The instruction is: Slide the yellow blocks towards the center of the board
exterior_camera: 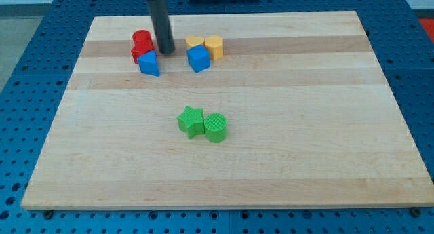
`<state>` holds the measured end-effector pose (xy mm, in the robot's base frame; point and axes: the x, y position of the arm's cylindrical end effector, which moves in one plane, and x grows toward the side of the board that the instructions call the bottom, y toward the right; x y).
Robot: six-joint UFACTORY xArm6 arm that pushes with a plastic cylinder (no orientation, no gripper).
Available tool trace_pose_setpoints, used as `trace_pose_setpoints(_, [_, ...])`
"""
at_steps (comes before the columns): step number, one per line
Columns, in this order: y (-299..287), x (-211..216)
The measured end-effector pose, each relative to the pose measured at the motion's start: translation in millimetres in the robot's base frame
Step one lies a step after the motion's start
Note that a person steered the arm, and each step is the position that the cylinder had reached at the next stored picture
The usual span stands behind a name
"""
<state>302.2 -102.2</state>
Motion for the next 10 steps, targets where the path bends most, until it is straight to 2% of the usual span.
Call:
trace_pose_setpoints(2, [100, -2])
trace_pose_setpoints(3, [104, -2])
trace_pose_setpoints(4, [63, -7])
trace_pose_setpoints(5, [52, -30])
trace_pose_setpoints(6, [62, -57])
trace_pose_setpoints(7, [105, -58])
trace_pose_setpoints(9, [149, 25])
trace_pose_setpoints(10, [150, 33])
